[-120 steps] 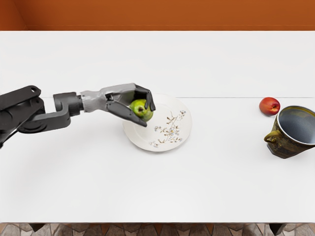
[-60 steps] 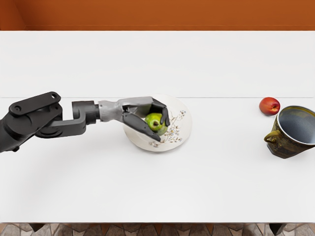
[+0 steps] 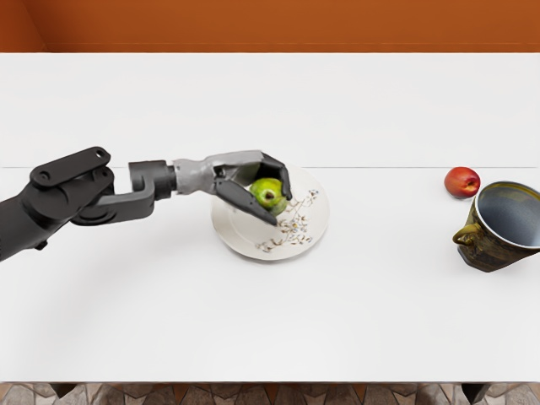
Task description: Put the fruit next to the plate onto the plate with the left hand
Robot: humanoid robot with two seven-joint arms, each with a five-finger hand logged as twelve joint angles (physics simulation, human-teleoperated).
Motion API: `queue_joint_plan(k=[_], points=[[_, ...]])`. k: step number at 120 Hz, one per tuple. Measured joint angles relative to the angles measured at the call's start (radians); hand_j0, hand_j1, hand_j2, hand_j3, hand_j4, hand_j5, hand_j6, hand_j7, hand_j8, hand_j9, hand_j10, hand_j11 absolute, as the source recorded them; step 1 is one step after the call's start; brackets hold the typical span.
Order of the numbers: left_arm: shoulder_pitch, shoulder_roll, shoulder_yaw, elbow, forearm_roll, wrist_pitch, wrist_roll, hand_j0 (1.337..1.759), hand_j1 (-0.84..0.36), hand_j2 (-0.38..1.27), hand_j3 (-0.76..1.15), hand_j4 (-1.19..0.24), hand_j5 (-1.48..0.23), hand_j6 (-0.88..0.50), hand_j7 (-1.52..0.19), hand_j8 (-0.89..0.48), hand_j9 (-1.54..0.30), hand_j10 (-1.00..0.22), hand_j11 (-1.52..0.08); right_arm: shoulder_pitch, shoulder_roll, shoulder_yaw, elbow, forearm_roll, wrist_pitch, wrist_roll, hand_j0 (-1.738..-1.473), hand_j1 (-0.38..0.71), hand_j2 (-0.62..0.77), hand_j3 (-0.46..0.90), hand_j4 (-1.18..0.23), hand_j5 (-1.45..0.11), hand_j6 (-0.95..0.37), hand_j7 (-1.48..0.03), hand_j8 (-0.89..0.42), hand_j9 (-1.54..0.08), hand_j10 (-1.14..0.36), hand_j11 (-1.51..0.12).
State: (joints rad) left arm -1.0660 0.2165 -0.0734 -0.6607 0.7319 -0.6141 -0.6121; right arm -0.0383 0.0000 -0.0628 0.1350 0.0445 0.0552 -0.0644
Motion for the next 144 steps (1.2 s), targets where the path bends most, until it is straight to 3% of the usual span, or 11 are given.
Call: queue_joint_plan(k=[17, 43, 117, 144], points=[[0.003, -0.004, 0.001, 0.02, -0.002, 0.001, 0.0, 1.648, -0.25, 0.14, 0.0, -0.64, -0.87, -0.57, -0.87, -0.34, -0.91, -0.34, -0.95, 0.0, 0.0, 0.0, 0.0, 0.0, 0.0, 0.0, -1.658, -0.32, 0.0, 0.0, -0.02, -0.03, -0.02, -0.03, -0.02, -0.03, -0.02, -0.03], [0.003, -0.011, 0.002, 0.025, -0.001, 0.003, 0.001, 1.654, -0.17, 0.11, 0.0, -0.5, -0.66, -0.48, -0.66, -0.42, -0.69, -0.44, -0.7, 0.0, 0.0, 0.0, 0.0, 0.0, 0.0, 0.0, -1.658, -0.32, 0.0, 0.0, -0.02, -0.03, -0.02, -0.03, -0.02, -0.03, -0.02, -0.03], [0.002, -0.009, 0.002, 0.019, -0.038, 0.004, 0.001, 1.658, 0.25, 0.02, 0.0, -0.09, -0.11, -0.09, -0.11, -0.09, -0.11, -0.09, -0.11, 0.0, 0.0, 0.0, 0.0, 0.0, 0.0, 0.0, -1.658, -0.32, 0.0, 0.0, -0.02, -0.03, -0.02, -0.03, -0.02, -0.03, -0.02, -0.03], [-0.015, 0.091, 0.001, 0.016, -0.1, 0.004, 0.001, 1.658, 0.32, 0.01, 0.0, -0.03, -0.04, -0.03, -0.04, -0.03, -0.04, -0.03, -0.04, 0.001, 0.0, 0.0, 0.001, 0.0, 0.0, 0.0, -1.658, -0.32, 0.0, 0.0, -0.02, -0.03, -0.02, -0.03, -0.02, -0.03, -0.02, -0.03]])
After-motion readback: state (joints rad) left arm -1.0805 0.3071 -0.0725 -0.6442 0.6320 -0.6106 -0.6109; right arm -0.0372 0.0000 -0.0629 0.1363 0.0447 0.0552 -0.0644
